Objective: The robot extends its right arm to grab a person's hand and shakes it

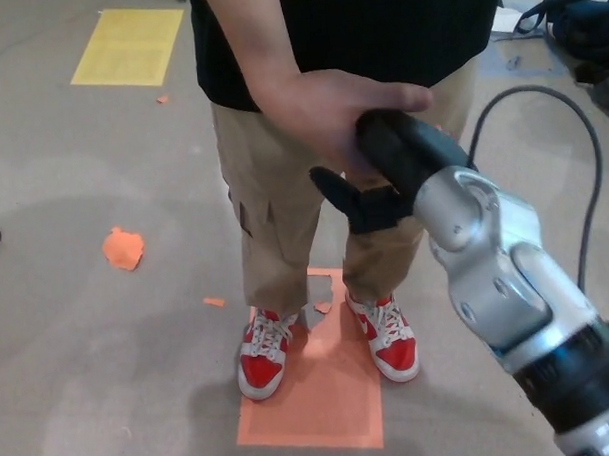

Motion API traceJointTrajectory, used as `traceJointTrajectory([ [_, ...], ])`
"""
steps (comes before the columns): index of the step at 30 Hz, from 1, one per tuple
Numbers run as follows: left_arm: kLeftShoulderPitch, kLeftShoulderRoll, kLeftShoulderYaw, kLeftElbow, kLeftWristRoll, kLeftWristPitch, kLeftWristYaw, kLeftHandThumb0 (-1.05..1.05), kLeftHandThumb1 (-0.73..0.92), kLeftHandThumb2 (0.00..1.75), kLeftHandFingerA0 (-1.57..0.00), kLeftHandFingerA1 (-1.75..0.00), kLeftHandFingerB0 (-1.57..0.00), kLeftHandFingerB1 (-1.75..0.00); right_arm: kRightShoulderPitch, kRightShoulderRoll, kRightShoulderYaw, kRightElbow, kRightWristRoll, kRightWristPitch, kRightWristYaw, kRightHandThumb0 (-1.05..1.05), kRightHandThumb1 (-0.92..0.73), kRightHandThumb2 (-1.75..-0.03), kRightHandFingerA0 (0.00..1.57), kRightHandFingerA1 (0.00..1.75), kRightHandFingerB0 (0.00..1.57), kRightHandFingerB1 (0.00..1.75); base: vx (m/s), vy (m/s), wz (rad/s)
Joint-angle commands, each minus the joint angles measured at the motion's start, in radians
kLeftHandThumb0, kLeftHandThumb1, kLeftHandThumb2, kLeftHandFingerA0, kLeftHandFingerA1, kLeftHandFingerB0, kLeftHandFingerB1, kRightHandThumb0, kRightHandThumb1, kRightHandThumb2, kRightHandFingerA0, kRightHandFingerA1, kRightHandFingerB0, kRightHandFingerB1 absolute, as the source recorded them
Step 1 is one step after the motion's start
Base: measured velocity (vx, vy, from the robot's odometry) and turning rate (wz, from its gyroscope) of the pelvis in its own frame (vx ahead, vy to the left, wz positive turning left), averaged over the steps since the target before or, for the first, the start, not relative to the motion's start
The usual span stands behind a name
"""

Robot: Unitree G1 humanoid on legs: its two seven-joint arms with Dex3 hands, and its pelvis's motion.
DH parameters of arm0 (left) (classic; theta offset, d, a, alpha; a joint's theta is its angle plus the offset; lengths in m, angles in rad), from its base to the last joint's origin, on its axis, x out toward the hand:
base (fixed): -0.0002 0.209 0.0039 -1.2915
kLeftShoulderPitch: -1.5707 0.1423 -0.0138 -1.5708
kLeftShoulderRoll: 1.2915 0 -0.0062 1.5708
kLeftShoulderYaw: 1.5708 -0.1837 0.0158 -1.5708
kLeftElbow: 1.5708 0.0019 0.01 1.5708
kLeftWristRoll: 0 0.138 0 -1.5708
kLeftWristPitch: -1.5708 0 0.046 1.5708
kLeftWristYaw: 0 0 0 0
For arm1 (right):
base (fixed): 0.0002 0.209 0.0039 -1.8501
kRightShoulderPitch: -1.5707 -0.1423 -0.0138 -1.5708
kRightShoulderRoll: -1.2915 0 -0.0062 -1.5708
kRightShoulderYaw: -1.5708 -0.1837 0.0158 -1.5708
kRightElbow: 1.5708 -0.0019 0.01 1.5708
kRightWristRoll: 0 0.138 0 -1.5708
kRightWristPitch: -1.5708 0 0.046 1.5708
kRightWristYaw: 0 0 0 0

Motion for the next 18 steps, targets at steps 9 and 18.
traceJointTrajectory([
  [9,0.000,0.020,0.011,0.003,-0.003,0.003,0.000,-0.66,0.92,0.68,-0.33,-0.33,-0.26,-0.31,-0.036,-0.001,-0.042,0.207,-0.004,-0.144,-0.227,-0.31,-0.77,-0.64,0.76,1.24,0.45,0.38,0.00,0.000,0.00],
  [18,0.010,0.022,-0.012,0.005,0.018,-0.012,0.020,-0.67,0.92,0.69,-0.35,-0.34,-0.26,-0.31,0.068,-0.033,-0.067,-0.119,-0.023,-0.166,-0.236,-0.23,-0.70,-0.62,0.78,1.33,0.50,0.41,0.00,0.000,0.00],
])
